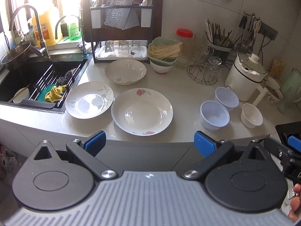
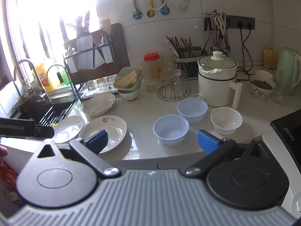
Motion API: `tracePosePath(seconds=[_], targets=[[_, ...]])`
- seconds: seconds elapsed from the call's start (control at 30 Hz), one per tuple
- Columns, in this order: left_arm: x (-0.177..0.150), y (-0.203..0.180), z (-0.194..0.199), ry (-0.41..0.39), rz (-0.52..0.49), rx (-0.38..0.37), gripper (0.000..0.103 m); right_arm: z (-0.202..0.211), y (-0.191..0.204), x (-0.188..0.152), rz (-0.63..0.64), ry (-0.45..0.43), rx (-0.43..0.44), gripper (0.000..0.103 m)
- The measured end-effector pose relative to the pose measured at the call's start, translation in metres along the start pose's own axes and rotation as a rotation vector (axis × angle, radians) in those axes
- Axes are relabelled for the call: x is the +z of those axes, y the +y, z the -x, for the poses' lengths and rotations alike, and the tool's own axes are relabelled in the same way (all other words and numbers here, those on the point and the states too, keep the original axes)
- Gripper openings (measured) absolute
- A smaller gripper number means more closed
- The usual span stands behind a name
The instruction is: Organize plates and bowls
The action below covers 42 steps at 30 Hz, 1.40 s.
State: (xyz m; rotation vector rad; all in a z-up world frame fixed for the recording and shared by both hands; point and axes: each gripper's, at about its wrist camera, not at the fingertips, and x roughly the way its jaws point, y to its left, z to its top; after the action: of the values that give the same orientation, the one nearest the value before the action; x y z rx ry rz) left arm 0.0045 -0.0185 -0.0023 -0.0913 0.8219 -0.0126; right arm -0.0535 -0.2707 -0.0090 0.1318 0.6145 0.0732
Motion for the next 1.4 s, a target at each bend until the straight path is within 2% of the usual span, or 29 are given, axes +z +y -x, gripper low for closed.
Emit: tracePosePath(seconds=[0.1,0.17,0.27,0.6,0.77,0.87,1.13,1.23,1.4], targets=[[-0.003,0.001,-0.008,0.017,0.010,-0.016,0.101,-0.004,0.000,-0.001,0.014,0.008,-0.010,0.103],[-0.004,0.000,-0.013,0.026,-0.029,-0.033,0.101,-0.007,-0.001,0.000,0.010,0.007,-0.028,0.103],[-0.004,0.001,-0.018,0.019,-0.070,-0.016,0.101,-0.012,-0.001,0.001,0.005,0.008,-0.046,0.103],[0.014,0.032,-0.044,0.046,-0.008,-0.015,0.101,-0.038,0.018,0.004,-0.012,0.036,-0.026,0.103],[0.028,0.048,-0.057,0.047,-0.024,-0.011,0.101,-0.054,0.035,0.012,-0.035,0.025,-0.033,0.103],[0.041,0.071,-0.062,0.012,-0.016,0.006,0.101,-0.069,0.052,0.018,-0.044,0.007,-0.035,0.102],[0.087,0.155,-0.090,-0.003,0.035,0.036,0.101,-0.120,0.113,0.038,-0.037,0.019,-0.004,0.099],[0.098,0.189,-0.108,0.032,0.068,0.006,0.101,-0.135,0.139,0.042,0.003,0.021,0.009,0.099],[0.103,0.244,-0.139,0.071,0.062,0.040,0.100,-0.164,0.177,0.043,0.032,0.038,0.021,0.099]])
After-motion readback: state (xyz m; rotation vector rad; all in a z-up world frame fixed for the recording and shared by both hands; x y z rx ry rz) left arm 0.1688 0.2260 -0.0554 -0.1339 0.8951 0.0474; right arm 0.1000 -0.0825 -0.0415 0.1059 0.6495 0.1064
